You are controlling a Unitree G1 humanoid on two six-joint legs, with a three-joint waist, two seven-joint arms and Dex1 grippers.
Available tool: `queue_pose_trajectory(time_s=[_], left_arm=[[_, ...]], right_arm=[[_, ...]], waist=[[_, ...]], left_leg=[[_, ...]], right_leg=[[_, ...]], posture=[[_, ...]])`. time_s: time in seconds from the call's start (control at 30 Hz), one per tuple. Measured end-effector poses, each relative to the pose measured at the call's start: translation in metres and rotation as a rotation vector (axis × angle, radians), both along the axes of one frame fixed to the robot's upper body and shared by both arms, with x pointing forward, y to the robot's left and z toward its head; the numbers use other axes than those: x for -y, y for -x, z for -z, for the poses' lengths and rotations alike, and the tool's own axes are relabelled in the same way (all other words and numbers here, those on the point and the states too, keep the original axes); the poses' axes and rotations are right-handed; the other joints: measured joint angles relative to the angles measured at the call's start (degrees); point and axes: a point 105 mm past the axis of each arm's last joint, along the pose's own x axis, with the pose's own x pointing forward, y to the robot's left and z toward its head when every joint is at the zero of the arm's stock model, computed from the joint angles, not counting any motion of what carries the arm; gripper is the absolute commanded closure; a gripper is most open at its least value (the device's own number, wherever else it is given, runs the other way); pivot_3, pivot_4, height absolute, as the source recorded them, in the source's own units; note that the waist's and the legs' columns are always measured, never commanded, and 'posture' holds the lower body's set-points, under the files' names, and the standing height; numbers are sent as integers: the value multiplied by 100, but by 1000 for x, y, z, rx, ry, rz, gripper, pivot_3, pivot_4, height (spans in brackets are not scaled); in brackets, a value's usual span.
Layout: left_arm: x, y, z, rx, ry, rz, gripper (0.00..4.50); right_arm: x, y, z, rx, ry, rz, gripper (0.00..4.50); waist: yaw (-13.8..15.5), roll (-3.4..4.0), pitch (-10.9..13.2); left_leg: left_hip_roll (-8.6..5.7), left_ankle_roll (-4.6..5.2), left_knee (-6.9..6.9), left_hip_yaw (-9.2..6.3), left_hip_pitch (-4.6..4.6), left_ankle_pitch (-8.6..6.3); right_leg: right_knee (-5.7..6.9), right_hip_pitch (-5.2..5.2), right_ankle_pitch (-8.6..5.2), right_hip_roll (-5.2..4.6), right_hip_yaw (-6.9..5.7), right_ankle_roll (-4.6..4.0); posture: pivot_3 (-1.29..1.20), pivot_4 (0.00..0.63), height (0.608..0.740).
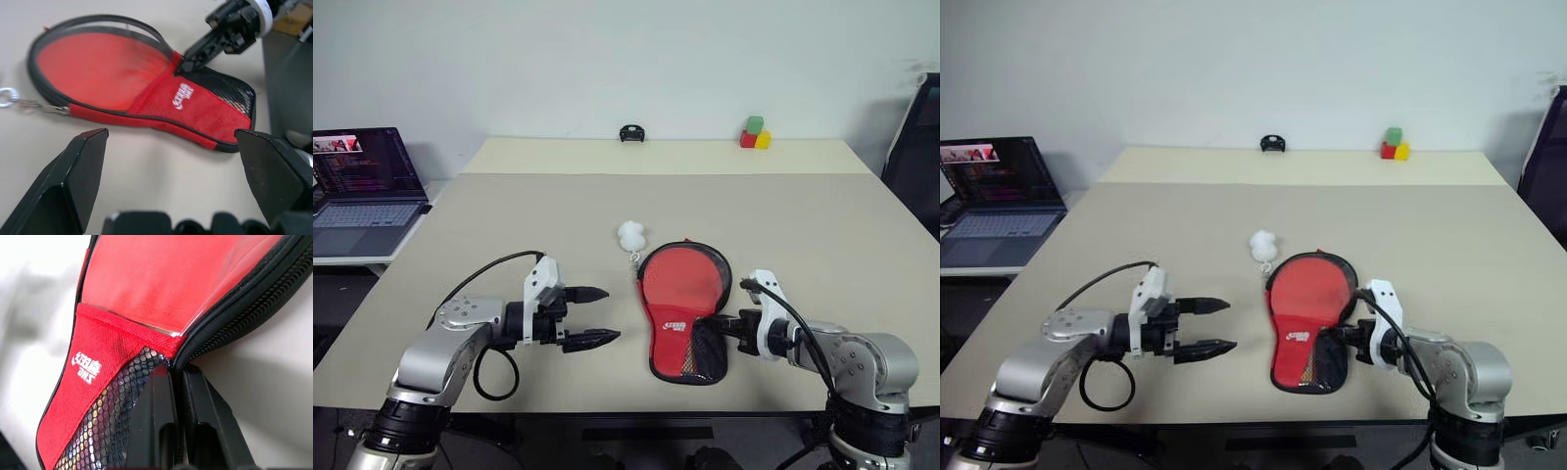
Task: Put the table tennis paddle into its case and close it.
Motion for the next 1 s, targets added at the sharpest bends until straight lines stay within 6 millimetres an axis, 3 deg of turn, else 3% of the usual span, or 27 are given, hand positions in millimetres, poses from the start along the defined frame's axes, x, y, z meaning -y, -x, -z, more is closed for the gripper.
queue_pose_trajectory(time_s=[0.33, 0.73, 1.0], left_arm=[[-4, 14, 2, -40, -29, 65, 0], [-2, 15, 5, -53, -36, 83, 0], [-1, 15, 4, -48, -38, 85, 0]], right_arm=[[5, 20, 5, -19, 10, -59, 4468], [19, 25, 3, -32, 61, -69, 4468], [17, 22, 2, -32, 58, -66, 4468]], waist=[[8, 0, 0], [16, -1, 0], [19, -1, 0]], left_leg=[[0, 2, -1, -3, 0, -1], [0, 3, -1, -4, -1, -1], [0, 3, -1, -4, 0, -1]], right_leg=[[-5, 5, -1, 0, -3, 0], [-15, 10, -2, 0, -6, 0], [-13, 11, -2, 0, -6, 0]], posture=[[0, 150, 740], [0, 150, 740], [0, 150, 740]])
